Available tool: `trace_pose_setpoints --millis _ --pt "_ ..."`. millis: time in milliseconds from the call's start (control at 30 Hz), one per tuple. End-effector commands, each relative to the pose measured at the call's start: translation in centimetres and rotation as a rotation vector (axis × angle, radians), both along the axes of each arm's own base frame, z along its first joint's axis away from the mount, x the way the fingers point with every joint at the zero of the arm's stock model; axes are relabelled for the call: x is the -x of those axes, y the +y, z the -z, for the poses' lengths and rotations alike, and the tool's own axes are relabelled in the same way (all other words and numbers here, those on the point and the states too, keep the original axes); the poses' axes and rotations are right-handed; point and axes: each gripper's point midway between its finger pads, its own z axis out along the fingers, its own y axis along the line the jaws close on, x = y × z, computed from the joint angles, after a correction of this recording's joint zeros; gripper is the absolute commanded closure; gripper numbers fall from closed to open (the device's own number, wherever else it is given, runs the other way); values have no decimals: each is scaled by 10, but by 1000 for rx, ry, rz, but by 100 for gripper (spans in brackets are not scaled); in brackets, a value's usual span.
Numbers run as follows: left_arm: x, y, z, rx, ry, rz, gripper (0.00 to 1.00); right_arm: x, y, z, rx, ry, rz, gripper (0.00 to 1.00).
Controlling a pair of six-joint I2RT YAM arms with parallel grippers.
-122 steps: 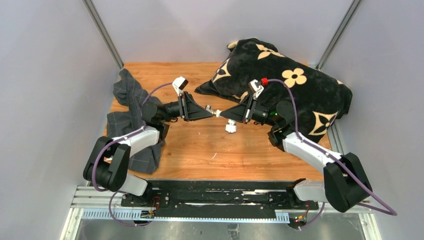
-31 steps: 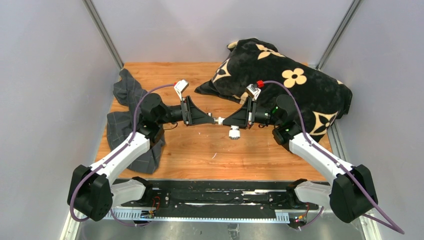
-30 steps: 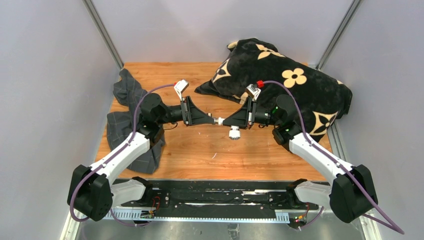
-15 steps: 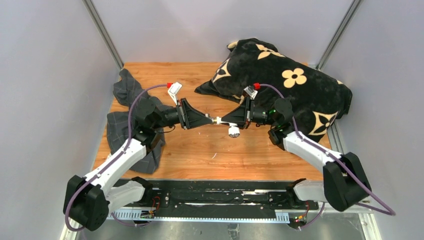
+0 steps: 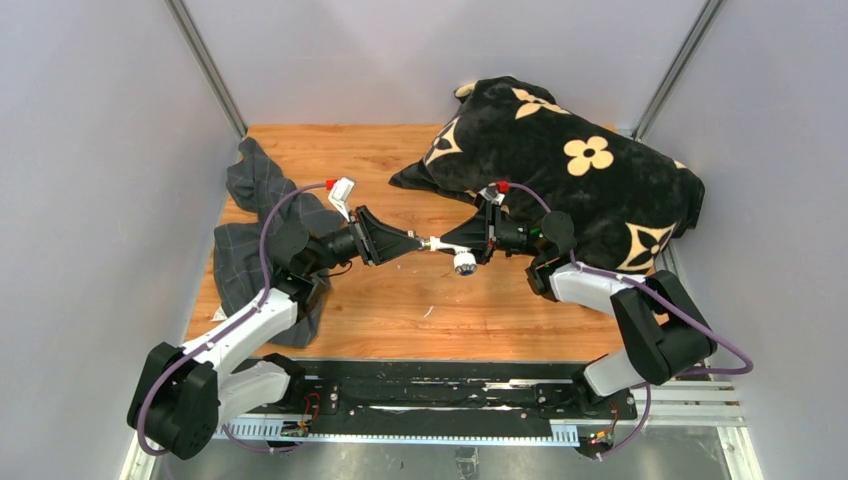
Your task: Install the water faucets
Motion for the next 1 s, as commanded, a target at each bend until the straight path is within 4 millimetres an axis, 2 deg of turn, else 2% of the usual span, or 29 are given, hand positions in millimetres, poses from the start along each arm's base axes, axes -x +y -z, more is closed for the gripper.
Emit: trace_pose_setpoints --millis 0,233,267,333,600,733,833,967 --pt "-2 6 -43 62 -252 -60 100 10 -1 -11 -45 110 -41 100" --pt "-5 5 -32 50 -224 -57 100 5 -1 -1 -51 165 -20 99" --pt "-6 5 -30 51 -207 -58 100 4 -1 0 -57 173 -16 96" --pt "-10 2 -26 37 -170 -50 100 2 -2 3 -68 183 -5 81" --pt "-18 -3 -10 31 -58 -24 100 4 -5 16 -53 201 28 52" --pt "-18 -4 -8 68 -16 -11 100 6 -5 26 -26 217 29 48" --pt "-21 -5 -5 80 18 2 100 6 -6 32 -20 227 34 42" --pt "-22 -5 1 87 58 27 100 4 -9 28 -39 198 46 32"
